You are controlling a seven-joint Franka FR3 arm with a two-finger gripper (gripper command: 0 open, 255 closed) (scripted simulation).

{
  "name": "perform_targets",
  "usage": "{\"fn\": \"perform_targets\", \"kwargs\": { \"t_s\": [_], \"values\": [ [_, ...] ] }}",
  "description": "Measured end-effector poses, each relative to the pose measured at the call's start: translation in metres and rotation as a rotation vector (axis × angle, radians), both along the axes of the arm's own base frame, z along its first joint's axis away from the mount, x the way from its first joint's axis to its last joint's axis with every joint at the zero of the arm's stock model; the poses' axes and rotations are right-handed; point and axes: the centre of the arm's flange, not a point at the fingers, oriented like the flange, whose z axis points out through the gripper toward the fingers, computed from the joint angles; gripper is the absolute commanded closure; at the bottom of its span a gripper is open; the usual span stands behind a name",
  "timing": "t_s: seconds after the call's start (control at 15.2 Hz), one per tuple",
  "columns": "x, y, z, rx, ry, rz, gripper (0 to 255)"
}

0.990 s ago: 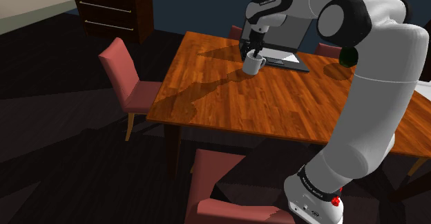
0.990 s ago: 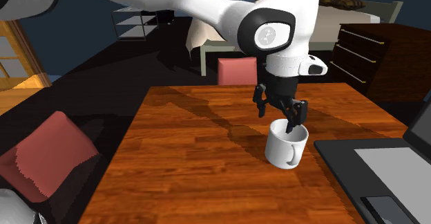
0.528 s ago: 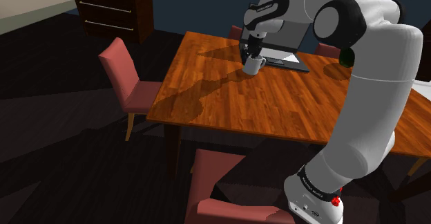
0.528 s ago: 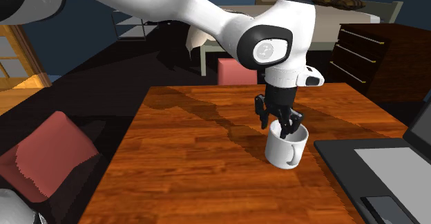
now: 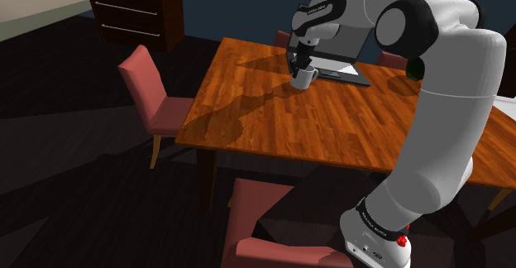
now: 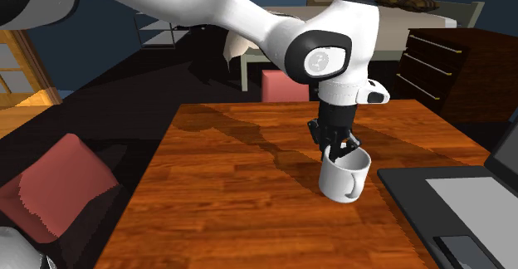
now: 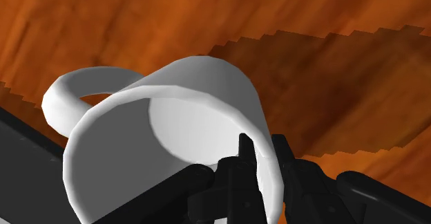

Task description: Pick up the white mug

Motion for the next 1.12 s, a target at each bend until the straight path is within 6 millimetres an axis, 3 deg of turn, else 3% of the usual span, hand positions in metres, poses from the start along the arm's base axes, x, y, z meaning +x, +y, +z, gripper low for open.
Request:
{"fn": "perform_targets", "kwargs": {
  "t_s": [0.2, 1.12],
  "values": [
    [0.0, 0.0, 0.005, 0.0, 0.0, 0.0, 255],
    [0.0, 0.001, 0.075, 0.0, 0.0, 0.0, 255]
  ]
}}
